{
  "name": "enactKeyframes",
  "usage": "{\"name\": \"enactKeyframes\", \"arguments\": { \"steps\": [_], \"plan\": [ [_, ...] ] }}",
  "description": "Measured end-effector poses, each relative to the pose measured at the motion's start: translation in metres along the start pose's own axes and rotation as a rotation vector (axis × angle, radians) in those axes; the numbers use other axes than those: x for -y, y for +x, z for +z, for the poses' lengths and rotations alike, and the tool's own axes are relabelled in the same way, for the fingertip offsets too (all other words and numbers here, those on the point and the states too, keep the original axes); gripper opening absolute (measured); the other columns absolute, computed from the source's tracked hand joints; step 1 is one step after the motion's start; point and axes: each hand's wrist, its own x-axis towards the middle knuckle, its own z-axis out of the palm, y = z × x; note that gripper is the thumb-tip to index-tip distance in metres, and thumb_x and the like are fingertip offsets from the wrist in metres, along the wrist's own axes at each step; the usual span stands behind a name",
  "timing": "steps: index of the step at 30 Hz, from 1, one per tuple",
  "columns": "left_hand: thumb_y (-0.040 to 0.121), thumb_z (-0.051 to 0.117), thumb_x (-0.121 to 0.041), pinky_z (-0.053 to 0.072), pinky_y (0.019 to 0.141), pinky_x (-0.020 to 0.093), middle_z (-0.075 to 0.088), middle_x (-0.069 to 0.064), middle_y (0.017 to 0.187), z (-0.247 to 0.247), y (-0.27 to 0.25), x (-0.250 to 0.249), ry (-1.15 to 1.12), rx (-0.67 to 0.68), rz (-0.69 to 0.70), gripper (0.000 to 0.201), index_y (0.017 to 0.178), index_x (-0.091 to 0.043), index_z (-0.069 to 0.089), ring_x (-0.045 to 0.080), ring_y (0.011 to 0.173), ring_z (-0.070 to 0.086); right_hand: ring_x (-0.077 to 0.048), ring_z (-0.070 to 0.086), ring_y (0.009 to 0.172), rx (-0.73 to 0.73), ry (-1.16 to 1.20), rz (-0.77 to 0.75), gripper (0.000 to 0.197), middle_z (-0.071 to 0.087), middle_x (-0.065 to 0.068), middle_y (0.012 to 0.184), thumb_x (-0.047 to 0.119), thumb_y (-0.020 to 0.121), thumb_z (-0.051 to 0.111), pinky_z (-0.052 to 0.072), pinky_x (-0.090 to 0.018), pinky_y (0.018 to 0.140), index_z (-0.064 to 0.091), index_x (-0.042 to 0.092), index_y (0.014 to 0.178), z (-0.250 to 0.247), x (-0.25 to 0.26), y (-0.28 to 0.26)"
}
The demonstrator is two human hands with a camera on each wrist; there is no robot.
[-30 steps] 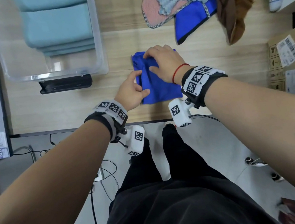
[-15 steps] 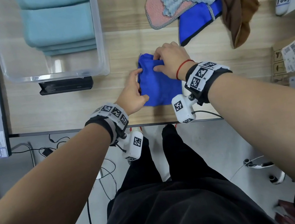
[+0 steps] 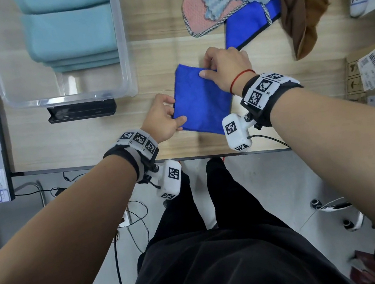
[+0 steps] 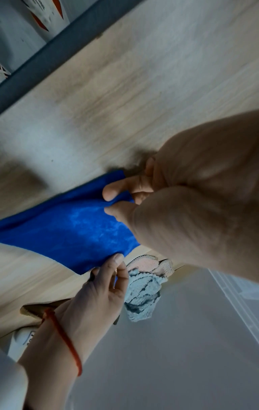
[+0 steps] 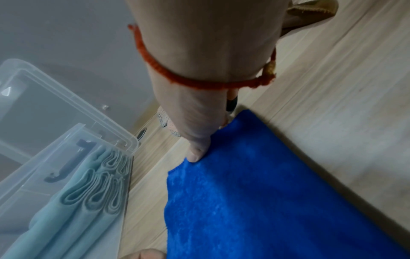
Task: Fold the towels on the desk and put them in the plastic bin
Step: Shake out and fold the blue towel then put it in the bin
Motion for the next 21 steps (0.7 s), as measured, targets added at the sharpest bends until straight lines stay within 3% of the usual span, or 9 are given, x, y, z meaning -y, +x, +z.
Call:
{"name": "enactKeyframes", "arguments": {
  "steps": [3, 6, 10, 12, 14, 17, 21],
  "plan": [
    [0.083, 0.069, -0.002, 0.052, 0.053, 0.02, 0.061, 0.004, 0.075, 0.001, 0.0, -0.001, 0.075, -0.057, -0.006, 0.043, 0.115, -0.008, 0.04, 0.014, 0.057, 0.06, -0.026, 0.054, 0.102, 0.012, -0.03, 0.026, 0.023, 0.065, 0.003, 0.097, 0.045, 0.087, 0.064, 0.037, -0.04, 0.086, 0.058, 0.025, 0.097, 0.001, -0.003, -0.002],
    [0.078, 0.073, -0.006, 0.044, 0.054, 0.022, 0.052, 0.001, 0.065, 0.002, 0.001, 0.003, 0.2, -0.138, -0.003, 0.05, 0.117, -0.009, 0.043, 0.012, 0.055, 0.051, -0.026, 0.052, 0.105, -0.045, 0.0, -0.005, 0.032, 0.059, -0.002, 0.109, 0.044, 0.087, 0.065, 0.04, -0.04, 0.087, 0.056, 0.02, 0.107, 0.0, -0.007, -0.009],
    [0.075, 0.079, -0.016, 0.042, 0.066, 0.027, 0.043, -0.003, 0.078, -0.001, -0.001, 0.006, 0.347, -0.214, 0.022, 0.056, 0.117, -0.016, 0.041, 0.012, 0.066, 0.045, -0.027, 0.052, 0.1, -0.144, 0.065, -0.152, 0.028, 0.053, -0.006, 0.108, 0.029, 0.085, 0.069, 0.045, -0.039, 0.084, 0.057, 0.014, 0.105, -0.002, -0.011, -0.029],
    [0.073, 0.079, -0.013, 0.038, 0.068, 0.024, 0.044, -0.003, 0.089, -0.002, -0.002, 0.006, 0.415, -0.219, 0.122, 0.055, 0.115, -0.017, 0.043, 0.013, 0.074, 0.045, -0.026, 0.055, 0.093, -0.106, 0.102, -0.233, 0.02, 0.056, -0.005, 0.099, 0.026, 0.085, 0.068, 0.046, -0.036, 0.078, 0.058, 0.014, 0.098, 0.002, -0.01, -0.042],
    [0.071, 0.075, -0.006, 0.038, 0.072, 0.021, 0.045, -0.004, 0.098, -0.003, -0.004, 0.003, 0.494, -0.188, 0.276, 0.049, 0.11, -0.018, 0.049, 0.012, 0.081, 0.046, -0.023, 0.055, 0.09, 0.026, 0.082, -0.28, 0.022, 0.058, -0.001, 0.094, 0.034, 0.085, 0.069, 0.045, -0.034, 0.076, 0.059, 0.017, 0.095, 0.011, -0.009, -0.06],
    [0.07, 0.068, 0.0, 0.043, 0.089, 0.032, 0.054, -0.003, 0.106, -0.002, -0.003, 0.002, 0.662, -0.056, 0.486, 0.038, 0.103, -0.018, 0.062, 0.018, 0.099, 0.051, -0.02, 0.049, 0.094, 0.137, -0.011, -0.32, 0.039, 0.055, 0.001, 0.102, 0.05, 0.078, 0.073, 0.046, -0.035, 0.079, 0.062, 0.019, 0.1, 0.029, -0.01, -0.086],
    [0.078, 0.065, -0.015, 0.041, 0.095, 0.044, 0.055, -0.009, 0.116, -0.001, -0.007, 0.01, 0.866, 0.047, 0.502, 0.027, 0.102, -0.027, 0.068, 0.017, 0.111, 0.049, -0.02, 0.047, 0.097, 0.068, -0.04, -0.304, 0.059, 0.052, 0.0, 0.111, 0.062, 0.066, 0.077, 0.046, -0.033, 0.082, 0.061, 0.02, 0.104, 0.04, -0.013, -0.105]
  ]
}}
